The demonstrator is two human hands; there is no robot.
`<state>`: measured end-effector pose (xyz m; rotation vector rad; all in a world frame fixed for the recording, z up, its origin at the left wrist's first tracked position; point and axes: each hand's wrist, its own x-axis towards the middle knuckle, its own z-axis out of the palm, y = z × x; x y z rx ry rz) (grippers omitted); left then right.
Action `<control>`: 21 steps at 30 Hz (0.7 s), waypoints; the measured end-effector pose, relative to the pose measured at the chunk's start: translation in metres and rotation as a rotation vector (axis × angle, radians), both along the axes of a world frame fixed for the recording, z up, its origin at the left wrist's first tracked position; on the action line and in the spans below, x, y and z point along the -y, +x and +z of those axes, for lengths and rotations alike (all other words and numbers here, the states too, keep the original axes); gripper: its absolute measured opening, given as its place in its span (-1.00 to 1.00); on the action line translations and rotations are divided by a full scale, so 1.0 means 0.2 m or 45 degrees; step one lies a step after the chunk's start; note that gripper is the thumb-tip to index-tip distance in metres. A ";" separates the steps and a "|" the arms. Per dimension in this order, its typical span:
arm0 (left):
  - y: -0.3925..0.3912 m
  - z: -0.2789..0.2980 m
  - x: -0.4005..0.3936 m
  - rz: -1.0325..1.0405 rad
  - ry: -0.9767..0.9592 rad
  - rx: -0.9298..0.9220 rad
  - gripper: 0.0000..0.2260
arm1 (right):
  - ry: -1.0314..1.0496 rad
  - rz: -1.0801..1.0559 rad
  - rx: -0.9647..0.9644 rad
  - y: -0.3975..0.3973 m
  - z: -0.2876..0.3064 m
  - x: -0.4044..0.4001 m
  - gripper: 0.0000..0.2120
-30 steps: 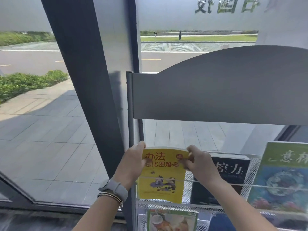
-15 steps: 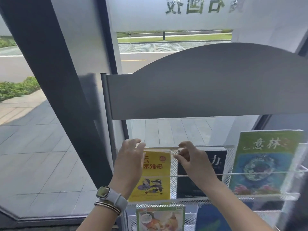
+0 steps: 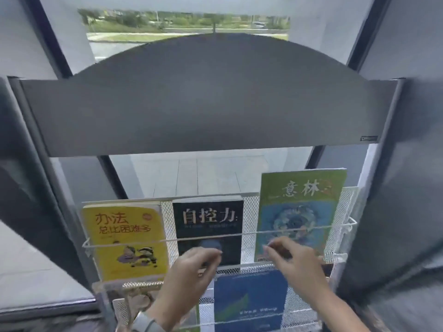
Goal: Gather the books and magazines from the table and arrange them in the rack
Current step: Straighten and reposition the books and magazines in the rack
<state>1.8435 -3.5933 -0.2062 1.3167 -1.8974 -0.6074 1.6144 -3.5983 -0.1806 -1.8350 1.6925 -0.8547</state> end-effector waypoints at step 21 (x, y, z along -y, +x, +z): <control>0.59 -0.88 -0.17 0.660 0.152 0.441 -0.74 | -0.034 0.444 -0.692 0.93 -0.88 0.03 -0.68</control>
